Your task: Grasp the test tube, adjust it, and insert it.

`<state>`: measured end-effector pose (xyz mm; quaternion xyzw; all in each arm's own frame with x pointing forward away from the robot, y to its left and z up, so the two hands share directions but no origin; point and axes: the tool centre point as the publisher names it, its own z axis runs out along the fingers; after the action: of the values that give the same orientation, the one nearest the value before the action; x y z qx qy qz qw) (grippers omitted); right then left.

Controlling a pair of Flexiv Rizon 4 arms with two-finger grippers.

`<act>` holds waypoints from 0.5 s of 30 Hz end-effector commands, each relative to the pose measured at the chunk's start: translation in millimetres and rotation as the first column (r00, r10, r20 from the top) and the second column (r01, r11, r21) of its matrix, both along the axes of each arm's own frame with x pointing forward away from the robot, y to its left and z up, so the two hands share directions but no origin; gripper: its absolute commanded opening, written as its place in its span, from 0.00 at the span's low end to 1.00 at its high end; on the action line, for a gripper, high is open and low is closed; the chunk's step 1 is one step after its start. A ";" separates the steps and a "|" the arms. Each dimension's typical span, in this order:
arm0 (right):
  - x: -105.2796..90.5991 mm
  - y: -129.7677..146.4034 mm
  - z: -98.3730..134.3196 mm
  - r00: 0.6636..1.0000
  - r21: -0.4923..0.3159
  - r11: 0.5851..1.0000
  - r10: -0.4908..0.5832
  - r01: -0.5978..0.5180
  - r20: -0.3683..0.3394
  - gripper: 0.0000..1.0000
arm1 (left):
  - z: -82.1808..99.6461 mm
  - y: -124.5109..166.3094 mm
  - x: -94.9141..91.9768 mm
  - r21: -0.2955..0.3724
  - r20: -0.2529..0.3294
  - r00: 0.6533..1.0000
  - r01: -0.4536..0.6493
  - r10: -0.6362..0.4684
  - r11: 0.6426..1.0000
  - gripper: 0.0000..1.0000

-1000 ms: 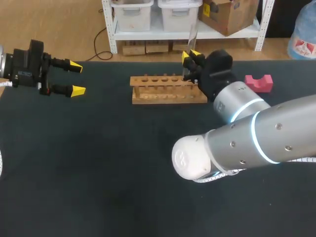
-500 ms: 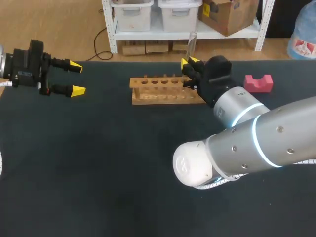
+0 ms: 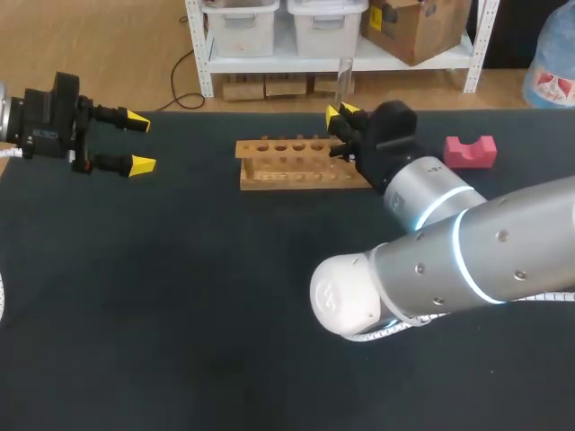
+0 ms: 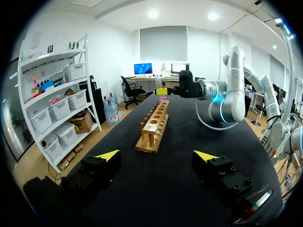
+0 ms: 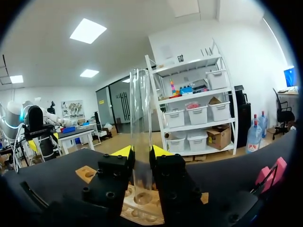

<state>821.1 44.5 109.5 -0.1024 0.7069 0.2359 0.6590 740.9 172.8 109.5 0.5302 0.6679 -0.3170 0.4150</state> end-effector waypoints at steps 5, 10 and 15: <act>-1.9 0.5 -6.6 1.000 0.007 1.000 -0.015 0.015 -0.002 0.00 | -1.3 1.1 0.3 -0.004 0.003 1.000 0.002 -0.002 1.000 1.00; -3.0 1.2 -10.3 1.000 0.013 1.000 -0.020 0.020 -0.007 0.00 | -1.3 1.1 0.3 -0.004 0.003 1.000 0.002 -0.002 1.000 1.00; -3.7 2.1 -13.1 1.000 0.011 1.000 -0.023 0.023 -0.014 0.00 | -1.3 1.1 0.3 -0.004 0.003 1.000 0.002 -0.002 1.000 1.00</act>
<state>819.5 43.9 101.4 -0.0910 0.7135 0.2342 0.6541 740.9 172.8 109.5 0.5302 0.6679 -0.3170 0.4150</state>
